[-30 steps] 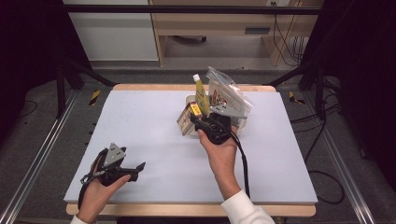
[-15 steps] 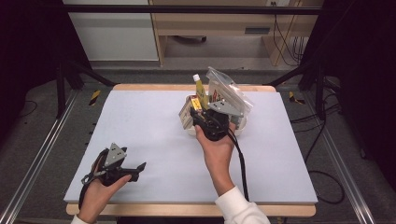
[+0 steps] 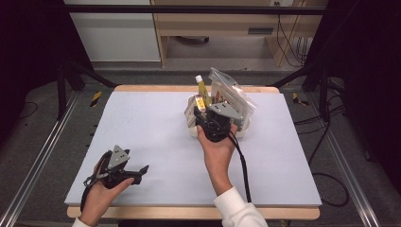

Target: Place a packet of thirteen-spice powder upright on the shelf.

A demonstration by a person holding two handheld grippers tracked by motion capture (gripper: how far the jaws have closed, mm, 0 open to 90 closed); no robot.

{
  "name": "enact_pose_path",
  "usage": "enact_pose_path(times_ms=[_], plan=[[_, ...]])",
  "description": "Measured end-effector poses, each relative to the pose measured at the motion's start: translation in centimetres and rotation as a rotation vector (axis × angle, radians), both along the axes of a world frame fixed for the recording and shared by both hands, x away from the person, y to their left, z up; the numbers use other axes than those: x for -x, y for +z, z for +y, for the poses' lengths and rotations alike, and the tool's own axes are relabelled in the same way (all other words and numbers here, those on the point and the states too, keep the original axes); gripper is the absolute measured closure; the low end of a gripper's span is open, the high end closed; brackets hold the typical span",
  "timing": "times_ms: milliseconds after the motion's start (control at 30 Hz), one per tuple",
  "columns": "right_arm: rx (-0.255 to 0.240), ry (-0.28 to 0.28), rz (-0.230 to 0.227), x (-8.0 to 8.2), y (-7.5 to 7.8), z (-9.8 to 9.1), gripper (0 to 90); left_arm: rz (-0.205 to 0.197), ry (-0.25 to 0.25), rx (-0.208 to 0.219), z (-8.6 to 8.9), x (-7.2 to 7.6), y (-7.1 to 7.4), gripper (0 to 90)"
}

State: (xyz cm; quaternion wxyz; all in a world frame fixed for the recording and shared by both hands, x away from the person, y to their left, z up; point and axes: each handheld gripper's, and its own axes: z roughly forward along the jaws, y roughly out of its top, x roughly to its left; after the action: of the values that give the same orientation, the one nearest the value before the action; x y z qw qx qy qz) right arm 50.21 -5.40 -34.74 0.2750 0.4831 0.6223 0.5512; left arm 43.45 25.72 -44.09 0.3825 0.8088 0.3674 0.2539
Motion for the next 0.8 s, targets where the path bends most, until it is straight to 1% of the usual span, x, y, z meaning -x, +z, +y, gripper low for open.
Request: enact_pose_path(times_ms=[100,367,467,567,800], plan=[[0.007,-0.015,-0.008,-0.1,-0.2,0.3,68.0,0.000,-0.001,0.001,0.0,0.0,0.0,8.9],[0.050,-0.067,-0.025,-0.6,-1.3,1.2,68.0,0.003,-0.009,0.003,-0.1,0.0,0.0,9.0],[0.051,-0.087,-0.026,-1.0,-1.4,1.3,68.0,0.003,-0.012,0.007,-0.2,0.0,0.0,9.0],[0.048,-0.104,-0.017,-1.4,-1.6,1.3,68.0,0.006,-0.019,0.006,-0.3,0.0,0.0,9.0],[0.051,-0.127,-0.010,-2.1,-2.0,1.6,68.0,0.009,-0.025,0.001,-0.5,0.1,-0.1,9.0]])
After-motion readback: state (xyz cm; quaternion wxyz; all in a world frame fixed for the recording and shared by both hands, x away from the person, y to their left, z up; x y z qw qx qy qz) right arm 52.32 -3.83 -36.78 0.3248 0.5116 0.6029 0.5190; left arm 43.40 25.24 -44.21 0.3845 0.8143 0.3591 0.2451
